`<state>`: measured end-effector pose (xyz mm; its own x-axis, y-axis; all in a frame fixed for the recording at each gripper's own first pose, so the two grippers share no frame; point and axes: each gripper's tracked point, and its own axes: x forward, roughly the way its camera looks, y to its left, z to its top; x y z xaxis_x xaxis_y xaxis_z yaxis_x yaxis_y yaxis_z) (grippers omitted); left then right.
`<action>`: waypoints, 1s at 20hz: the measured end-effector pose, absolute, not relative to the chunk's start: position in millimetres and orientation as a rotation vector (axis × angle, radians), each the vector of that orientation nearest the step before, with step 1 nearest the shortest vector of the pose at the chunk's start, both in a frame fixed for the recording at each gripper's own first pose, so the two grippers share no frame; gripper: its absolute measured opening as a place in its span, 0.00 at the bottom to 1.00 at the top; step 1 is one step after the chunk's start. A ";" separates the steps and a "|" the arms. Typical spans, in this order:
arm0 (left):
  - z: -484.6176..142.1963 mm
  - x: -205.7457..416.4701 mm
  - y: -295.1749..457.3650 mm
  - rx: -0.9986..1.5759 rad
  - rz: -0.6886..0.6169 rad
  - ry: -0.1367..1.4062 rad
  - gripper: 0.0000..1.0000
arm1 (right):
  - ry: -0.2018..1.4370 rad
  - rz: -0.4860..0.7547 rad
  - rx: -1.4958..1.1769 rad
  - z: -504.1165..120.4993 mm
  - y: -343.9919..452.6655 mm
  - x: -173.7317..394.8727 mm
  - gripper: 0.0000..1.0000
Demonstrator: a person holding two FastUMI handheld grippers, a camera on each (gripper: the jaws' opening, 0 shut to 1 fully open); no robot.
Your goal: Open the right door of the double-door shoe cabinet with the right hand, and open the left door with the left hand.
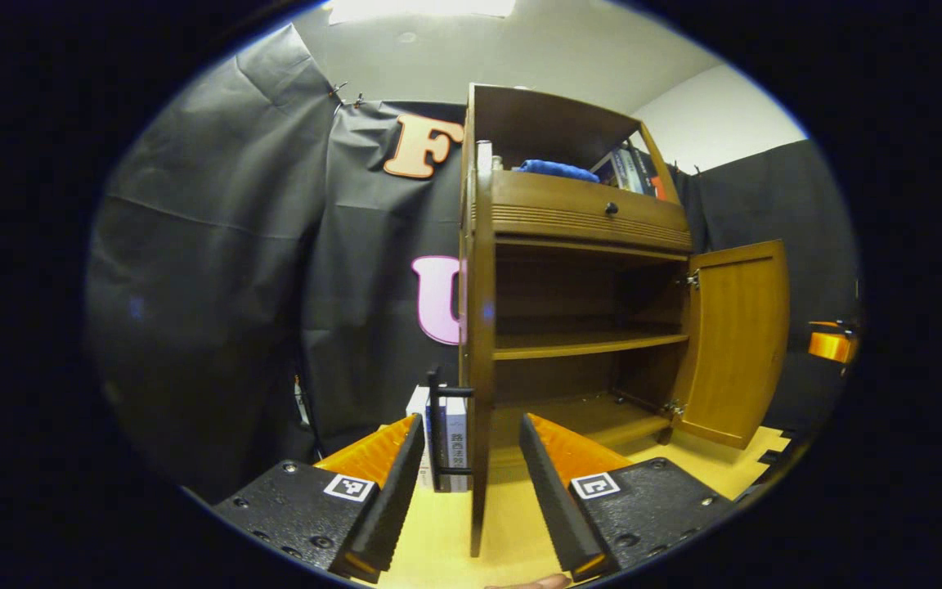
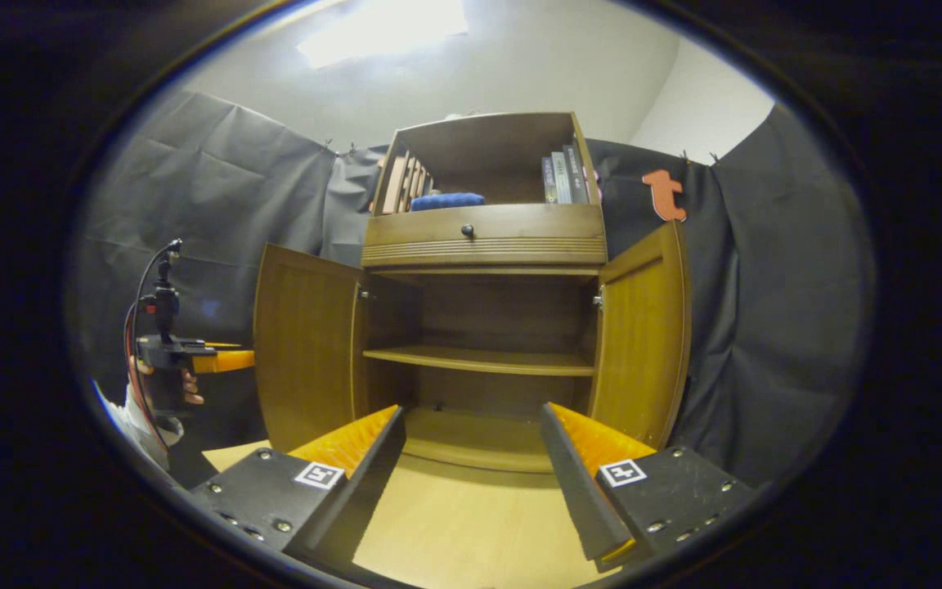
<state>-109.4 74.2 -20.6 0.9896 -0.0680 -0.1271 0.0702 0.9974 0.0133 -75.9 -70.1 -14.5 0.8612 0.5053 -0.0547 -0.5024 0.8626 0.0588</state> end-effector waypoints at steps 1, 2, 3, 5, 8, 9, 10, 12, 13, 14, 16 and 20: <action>-17.5 -111.6 69.5 0.018 -0.067 0.121 0.76 | 0.064 0.525 0.045 -14.9 -71.6 -75.0 0.98; -12.4 -113.6 64.4 0.013 -0.062 0.108 0.79 | 0.060 0.512 0.035 -15.0 -72.6 -71.9 0.98; -7.6 -114.6 57.4 0.011 -0.059 0.096 0.80 | 0.055 0.502 0.025 -14.5 -74.9 -71.4 0.98; -2.2 -116.9 41.4 0.008 -0.064 0.082 0.83 | 0.056 0.513 0.028 -12.0 -73.0 -74.1 0.98; 5.4 -115.7 18.7 0.018 -0.075 0.067 0.90 | 0.048 0.507 -0.001 -10.7 -75.9 -71.2 0.98; 5.9 -114.0 12.8 0.024 -0.074 0.067 0.90 | 0.045 0.496 -0.009 -10.3 -78.9 -68.5 0.98; 7.0 -111.4 7.1 0.025 -0.071 0.067 0.93 | 0.043 0.492 -0.011 -8.8 -79.3 -65.1 0.98; 8.1 -104.3 -4.8 0.027 -0.061 0.067 0.93 | 0.042 0.488 -0.017 -7.6 -77.8 -62.8 0.98; 8.6 -100.1 -10.9 0.021 -0.059 0.063 0.94 | 0.042 0.481 -0.016 -6.9 -80.1 -62.0 0.98; 8.8 -94.4 -17.2 0.021 -0.054 0.065 0.94 | 0.042 0.478 -0.009 -5.4 -79.6 -59.7 0.98; 9.9 -81.4 -24.3 0.027 -0.028 0.058 0.90 | 0.058 0.467 0.021 -6.1 -76.7 -54.5 0.98; -2.8 -49.6 -51.1 0.017 -0.035 0.088 0.90 | 0.110 0.418 0.041 -10.2 -79.6 -46.7 0.98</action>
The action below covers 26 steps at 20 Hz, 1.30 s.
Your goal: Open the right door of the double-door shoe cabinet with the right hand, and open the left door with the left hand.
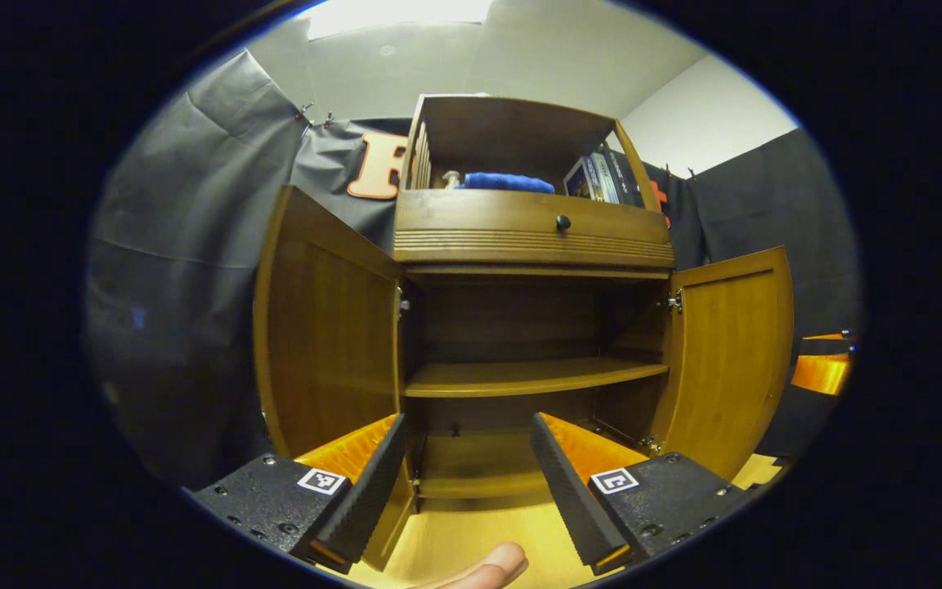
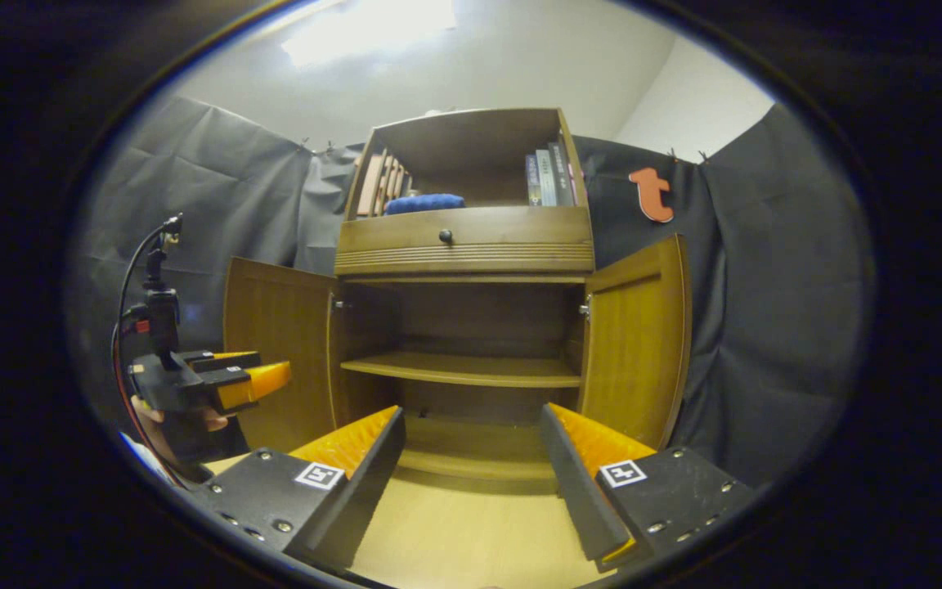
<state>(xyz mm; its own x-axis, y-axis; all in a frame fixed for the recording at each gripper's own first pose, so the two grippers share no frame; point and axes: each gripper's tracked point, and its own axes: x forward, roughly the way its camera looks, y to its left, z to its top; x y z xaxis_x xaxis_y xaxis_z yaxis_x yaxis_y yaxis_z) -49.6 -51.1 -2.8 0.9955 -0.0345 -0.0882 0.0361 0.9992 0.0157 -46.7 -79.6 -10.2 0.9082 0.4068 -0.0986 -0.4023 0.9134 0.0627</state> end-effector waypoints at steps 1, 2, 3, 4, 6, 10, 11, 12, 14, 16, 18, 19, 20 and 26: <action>-4.6 -42.1 -59.1 0.002 -0.046 0.097 0.91 | 0.116 0.414 0.039 -11.5 -79.7 -46.7 0.97; -6.9 -34.5 -65.4 -0.011 -0.046 0.104 0.91 | 0.119 0.411 0.039 -11.8 -79.7 -44.2 0.98; -8.6 -27.6 -70.0 -0.018 -0.045 0.103 0.90 | 0.124 0.410 0.044 -13.0 -79.3 -41.2 0.98; -10.1 -20.5 -73.5 -0.017 -0.042 0.106 0.91 | 0.125 0.408 0.048 -12.7 -78.0 -40.5 0.98; -10.0 -6.0 -83.2 0.012 -0.046 0.096 0.91 | 0.128 0.405 0.050 -13.0 -75.0 -36.7 0.98; -12.6 5.0 -86.8 -0.006 -0.027 0.089 0.94 | 0.144 0.401 0.062 -17.7 -67.6 -27.0 0.98; -13.3 5.0 -85.5 -0.013 -0.023 0.086 0.91 | 0.152 0.398 0.052 -20.4 -66.9 -25.4 0.98; -13.5 4.0 -83.5 -0.013 -0.023 0.078 0.90 | 0.157 0.390 0.041 -22.3 -67.1 -22.8 0.98; -14.6 0.0 -71.9 -0.015 -0.002 0.052 0.91 | 0.157 0.378 0.007 -26.5 -68.7 -16.9 0.98; -12.8 -4.3 -64.7 -0.006 0.003 0.042 0.90 | 0.150 0.364 -0.031 -29.7 -70.1 -7.6 0.98; -6.9 -8.3 -58.2 -0.011 0.008 0.040 0.90 | 0.146 0.361 -0.038 -31.6 -66.1 -0.5 0.98; -6.5 -11.5 -58.9 -0.012 -0.002 0.047 0.90 | 0.153 0.358 -0.036 -33.5 -65.1 2.3 0.98; -4.4 -15.2 -57.2 -0.020 -0.006 0.041 0.90 | 0.158 0.354 -0.034 -34.6 -65.5 1.7 0.98; 18.0 -26.6 -41.6 0.000 0.016 -0.027 0.90 | 0.187 0.381 -0.006 -42.5 -50.7 9.5 0.98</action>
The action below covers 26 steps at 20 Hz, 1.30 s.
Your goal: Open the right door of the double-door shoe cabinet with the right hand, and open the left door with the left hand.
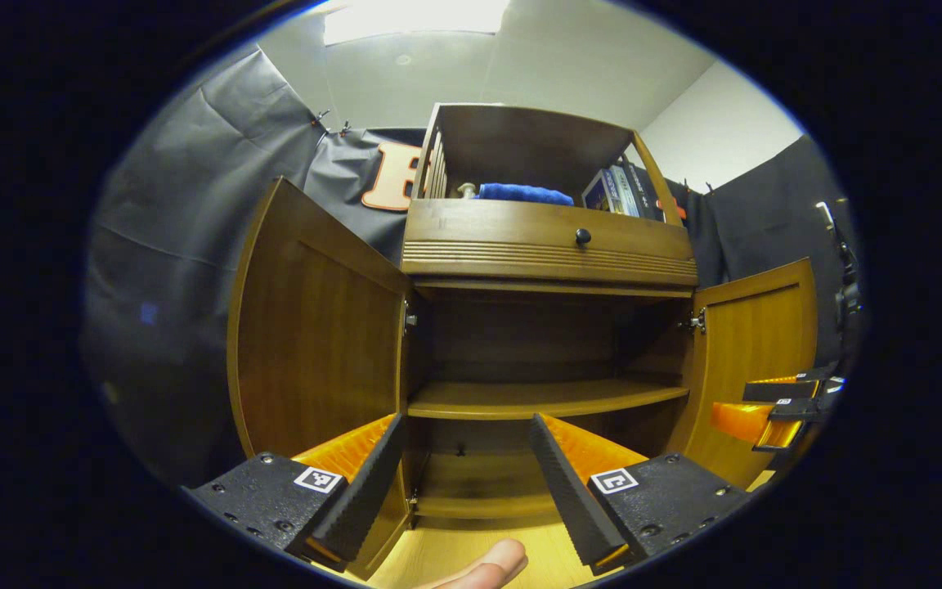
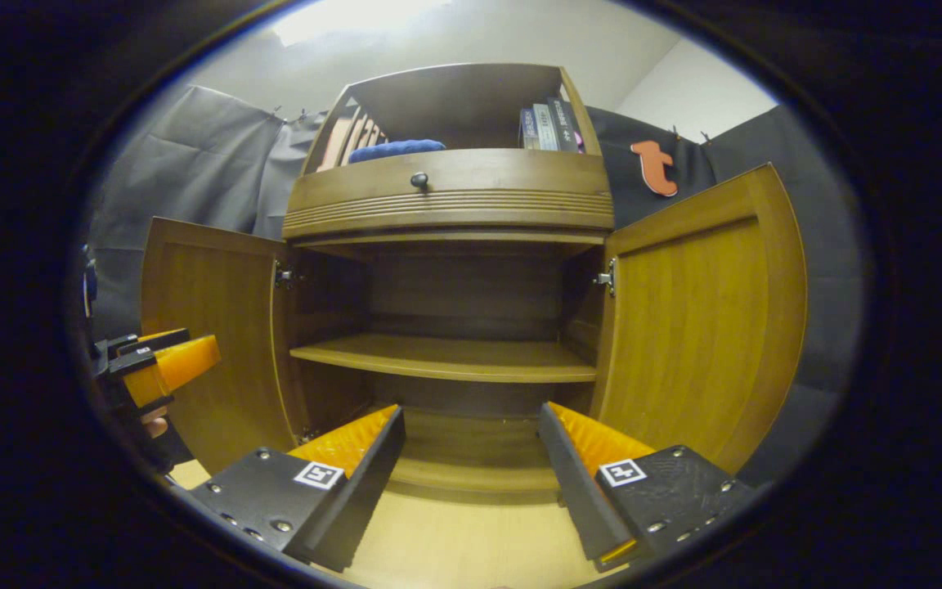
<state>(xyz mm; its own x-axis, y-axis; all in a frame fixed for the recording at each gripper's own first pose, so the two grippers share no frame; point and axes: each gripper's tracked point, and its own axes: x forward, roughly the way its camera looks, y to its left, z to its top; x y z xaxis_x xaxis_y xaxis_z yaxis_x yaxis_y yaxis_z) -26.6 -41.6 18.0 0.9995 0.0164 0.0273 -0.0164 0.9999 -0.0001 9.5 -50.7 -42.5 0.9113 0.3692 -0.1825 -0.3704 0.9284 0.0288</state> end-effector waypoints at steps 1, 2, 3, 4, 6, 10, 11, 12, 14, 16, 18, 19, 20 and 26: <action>17.7 -26.8 -41.2 -0.005 0.018 -0.030 0.90 | 0.195 0.387 -0.020 -43.4 -49.8 11.0 0.98; 15.5 -26.5 -38.5 -0.010 0.029 -0.022 0.91 | 0.198 0.389 -0.038 -43.8 -49.1 11.4 0.99; 13.7 -24.9 -38.8 -0.016 0.031 -0.018 0.91 | 0.193 0.386 -0.052 -43.8 -51.4 10.0 0.98; 11.5 -22.8 -42.7 -0.021 0.023 -0.009 0.90 | 0.181 0.384 -0.058 -40.9 -52.2 8.3 0.98; 0.9 -17.8 -52.0 -0.023 0.004 0.026 0.91 | 0.159 0.390 -0.040 -34.4 -51.9 5.3 0.98; -9.1 -13.2 -62.2 -0.007 -0.003 0.056 0.90 | 0.165 0.397 -0.030 -31.9 -52.2 2.0 0.98; -12.7 -13.2 -68.3 0.000 -0.017 0.066 0.91 | 0.170 0.400 -0.035 -32.7 -52.6 0.1 0.98; -15.2 -13.4 -73.6 0.001 -0.032 0.075 0.95 | 0.170 0.402 -0.038 -34.7 -54.1 -4.5 0.98; -16.6 -16.6 -80.5 0.007 -0.042 0.079 0.97 | 0.172 0.404 -0.036 -38.5 -60.9 -15.9 0.98; -15.2 -18.6 -84.4 0.019 -0.043 0.067 0.95 | 0.173 0.412 -0.015 -38.6 -60.4 -17.8 0.98; -16.6 -20.2 -85.9 0.016 -0.038 0.065 0.95 | 0.174 0.415 0.003 -39.0 -61.3 -19.6 0.98; -15.8 -21.1 -88.1 0.016 -0.039 0.061 0.99 | 0.175 0.414 0.006 -38.9 -63.6 -19.8 0.98; -15.0 -20.9 -88.5 0.018 -0.036 0.057 0.91 | 0.176 0.413 0.008 -38.7 -64.6 -20.4 0.98; -18.9 -19.6 -87.8 0.022 -0.017 0.068 0.91 | 0.173 0.403 0.030 -39.7 -75.2 -23.8 0.98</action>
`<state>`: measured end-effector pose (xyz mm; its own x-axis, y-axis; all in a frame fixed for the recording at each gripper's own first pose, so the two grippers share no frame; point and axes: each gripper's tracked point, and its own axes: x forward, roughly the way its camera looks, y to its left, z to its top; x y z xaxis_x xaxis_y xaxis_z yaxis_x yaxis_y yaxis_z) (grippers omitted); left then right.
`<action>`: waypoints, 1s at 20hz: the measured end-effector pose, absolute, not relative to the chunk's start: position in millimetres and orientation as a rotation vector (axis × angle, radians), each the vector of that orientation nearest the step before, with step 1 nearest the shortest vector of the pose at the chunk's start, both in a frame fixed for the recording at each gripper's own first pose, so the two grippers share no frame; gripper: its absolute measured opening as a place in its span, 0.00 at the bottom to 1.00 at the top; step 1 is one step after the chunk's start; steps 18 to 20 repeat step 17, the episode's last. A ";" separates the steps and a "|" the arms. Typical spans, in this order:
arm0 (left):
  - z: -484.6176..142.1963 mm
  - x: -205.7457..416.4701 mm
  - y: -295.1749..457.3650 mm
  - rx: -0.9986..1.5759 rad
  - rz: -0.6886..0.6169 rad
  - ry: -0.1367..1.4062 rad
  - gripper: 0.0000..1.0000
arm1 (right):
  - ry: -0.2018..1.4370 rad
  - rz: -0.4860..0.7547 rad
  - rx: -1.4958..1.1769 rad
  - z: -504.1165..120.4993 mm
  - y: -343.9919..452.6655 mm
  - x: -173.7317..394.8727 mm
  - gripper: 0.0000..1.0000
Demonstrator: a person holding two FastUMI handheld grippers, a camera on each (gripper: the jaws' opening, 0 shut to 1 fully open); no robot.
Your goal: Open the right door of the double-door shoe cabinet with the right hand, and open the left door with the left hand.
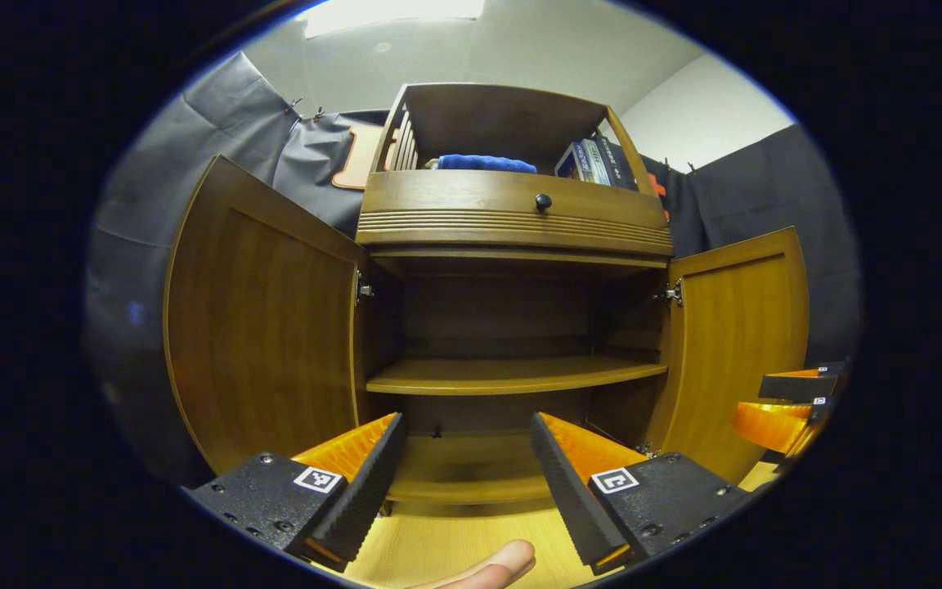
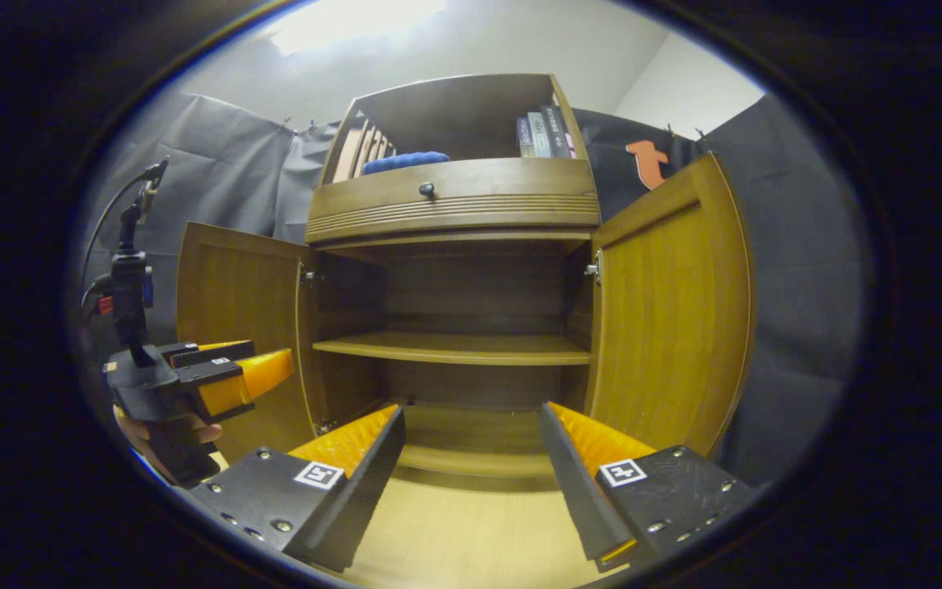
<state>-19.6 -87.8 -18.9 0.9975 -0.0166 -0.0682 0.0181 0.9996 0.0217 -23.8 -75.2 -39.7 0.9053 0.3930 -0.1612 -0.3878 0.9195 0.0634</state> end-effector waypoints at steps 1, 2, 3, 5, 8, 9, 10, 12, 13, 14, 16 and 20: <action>-19.7 -20.3 -87.4 0.023 -0.016 0.067 0.91 | 0.172 0.400 0.032 -39.2 -77.3 -24.3 0.98; -18.9 -20.6 -88.1 0.022 -0.017 0.065 0.91 | 0.167 0.399 0.033 -38.0 -78.9 -24.1 0.98; -19.2 -21.3 -88.6 0.022 -0.018 0.065 0.95 | 0.161 0.400 0.035 -36.6 -78.9 -24.3 0.98; -18.6 -22.6 -88.6 0.023 -0.015 0.066 0.92 | 0.145 0.403 0.044 -32.9 -80.1 -25.0 0.98; -17.9 -22.7 -88.2 0.017 -0.009 0.064 0.91 | 0.141 0.409 0.050 -32.1 -78.2 -26.2 0.98; -18.8 -23.1 -90.2 0.012 -0.011 0.065 0.91 | 0.141 0.409 0.045 -33.6 -79.6 -28.2 0.98; -18.8 -23.8 -90.8 0.013 -0.011 0.066 0.99 | 0.139 0.409 0.037 -34.3 -79.6 -29.0 0.98; -18.1 -26.1 -91.2 0.021 -0.009 0.061 0.91 | 0.133 0.409 0.028 -33.7 -79.4 -30.7 0.98; -17.7 -26.2 -93.2 0.026 -0.014 0.057 0.91 | 0.131 0.414 0.024 -32.1 -78.8 -32.1 0.98; -18.1 -25.8 -94.5 0.027 -0.016 0.059 0.91 | 0.133 0.420 0.018 -32.9 -79.4 -34.2 0.98; -20.5 -26.4 -95.5 0.028 -0.008 0.060 0.91 | 0.126 0.408 0.015 -29.9 -81.6 -34.3 0.98; -21.6 -26.3 -97.3 0.032 -0.007 0.062 0.91 | 0.116 0.404 0.017 -27.3 -82.2 -36.3 0.98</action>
